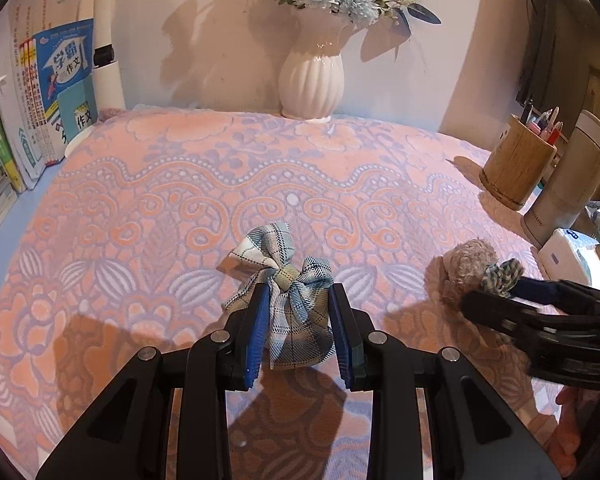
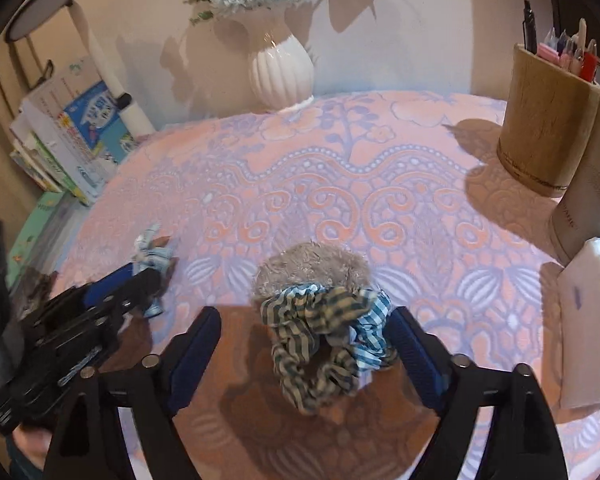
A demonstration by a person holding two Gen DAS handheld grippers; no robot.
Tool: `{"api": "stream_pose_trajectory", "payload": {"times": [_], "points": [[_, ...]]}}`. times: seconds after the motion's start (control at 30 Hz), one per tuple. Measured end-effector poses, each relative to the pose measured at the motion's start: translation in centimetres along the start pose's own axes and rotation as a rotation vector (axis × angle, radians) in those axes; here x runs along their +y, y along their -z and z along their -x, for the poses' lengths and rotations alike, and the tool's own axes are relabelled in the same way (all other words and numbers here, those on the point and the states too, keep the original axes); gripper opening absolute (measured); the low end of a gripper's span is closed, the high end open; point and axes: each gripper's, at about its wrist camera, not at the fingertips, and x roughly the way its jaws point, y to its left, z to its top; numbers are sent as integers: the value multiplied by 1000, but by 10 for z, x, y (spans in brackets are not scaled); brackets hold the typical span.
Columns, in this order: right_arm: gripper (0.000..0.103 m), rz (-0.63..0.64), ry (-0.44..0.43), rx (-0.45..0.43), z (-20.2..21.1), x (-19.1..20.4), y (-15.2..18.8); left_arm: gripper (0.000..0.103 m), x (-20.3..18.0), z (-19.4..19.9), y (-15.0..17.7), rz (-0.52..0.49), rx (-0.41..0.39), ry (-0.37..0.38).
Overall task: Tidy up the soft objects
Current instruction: 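Grasp the plaid bow with the left gripper while the right grasps the gingham scrunchie, then carry the bow and scrunchie to the woven tray and release both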
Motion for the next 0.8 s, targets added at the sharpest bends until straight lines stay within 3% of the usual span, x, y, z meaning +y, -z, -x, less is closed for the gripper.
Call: {"api": "stream_pose_trajectory", "payload": {"times": [0.03, 0.07, 0.13, 0.27, 0.47, 0.8], "points": [[48, 21, 42, 11, -3, 2, 0, 27, 0, 0, 0, -2, 0, -1], [46, 26, 44, 3, -1, 2, 1, 27, -1, 0, 0, -4, 0, -4], [32, 17, 34, -8, 7, 0, 2, 27, -2, 1, 0, -11, -6, -14], [32, 10, 4, -61, 39, -1, 9, 27, -11, 7, 0, -43, -17, -27], [32, -27, 18, -144, 94, -17, 12, 27, -42, 44, -8, -42, -73, 77], [32, -145, 116, -272, 186, -88, 34, 27, -165, 110, -23, -256, -181, 261]]}}
